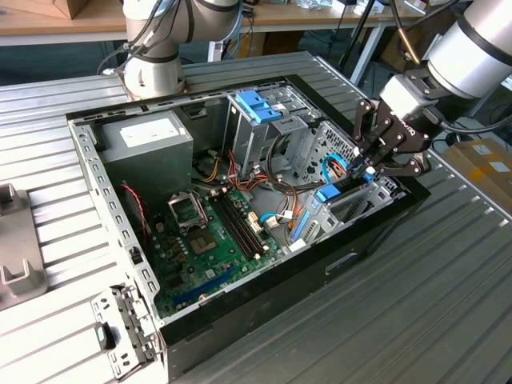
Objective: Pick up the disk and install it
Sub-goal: 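Insert the second disk wire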
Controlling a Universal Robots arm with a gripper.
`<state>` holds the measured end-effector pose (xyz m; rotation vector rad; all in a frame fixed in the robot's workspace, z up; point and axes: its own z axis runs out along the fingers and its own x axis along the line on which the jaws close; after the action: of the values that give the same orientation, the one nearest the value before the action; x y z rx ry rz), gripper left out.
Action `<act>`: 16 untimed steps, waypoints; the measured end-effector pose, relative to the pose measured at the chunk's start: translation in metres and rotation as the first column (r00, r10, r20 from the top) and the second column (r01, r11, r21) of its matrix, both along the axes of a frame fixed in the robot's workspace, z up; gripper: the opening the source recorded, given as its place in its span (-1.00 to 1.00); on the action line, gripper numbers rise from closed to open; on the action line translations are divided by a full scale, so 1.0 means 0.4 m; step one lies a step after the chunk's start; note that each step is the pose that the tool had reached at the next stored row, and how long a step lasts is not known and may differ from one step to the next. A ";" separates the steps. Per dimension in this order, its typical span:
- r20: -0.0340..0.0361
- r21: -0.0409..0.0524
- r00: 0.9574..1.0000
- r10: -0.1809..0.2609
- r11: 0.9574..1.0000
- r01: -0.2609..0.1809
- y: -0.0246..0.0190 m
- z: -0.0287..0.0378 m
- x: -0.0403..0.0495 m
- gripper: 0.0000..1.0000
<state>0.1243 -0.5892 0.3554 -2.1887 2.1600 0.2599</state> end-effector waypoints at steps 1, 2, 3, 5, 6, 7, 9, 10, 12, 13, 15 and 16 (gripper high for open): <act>0.000 0.000 1.000 0.000 1.000 0.000 0.000 0.000 0.000 -0.54; 0.000 0.000 1.000 0.000 1.000 0.000 0.000 0.000 0.000 -0.54; 0.000 0.000 1.000 0.000 1.000 0.000 0.000 0.000 0.000 -0.40; 0.000 0.000 1.000 0.000 1.000 0.000 0.000 0.000 0.000 -0.40; 0.000 0.000 1.000 0.000 1.000 0.000 0.000 0.000 -0.001 -0.40; 0.000 0.000 1.000 0.000 1.000 0.000 0.000 0.000 -0.003 -0.40; 0.000 0.000 1.000 0.000 1.000 0.000 0.000 0.000 -0.014 -0.40; 0.000 0.000 1.000 0.000 1.000 0.000 0.000 0.000 -0.020 -0.40; 0.000 0.000 1.000 0.000 1.000 0.000 0.000 0.000 -0.030 -0.40; 0.000 0.000 1.000 0.000 1.000 0.000 0.000 0.000 -0.034 -0.40; 0.000 0.001 1.000 0.000 1.000 0.000 0.000 0.000 -0.041 -0.40; 0.000 0.000 1.000 0.000 1.000 0.000 0.000 0.000 -0.042 -0.40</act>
<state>0.1075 -0.5893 0.3554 -2.1884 2.1598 0.2603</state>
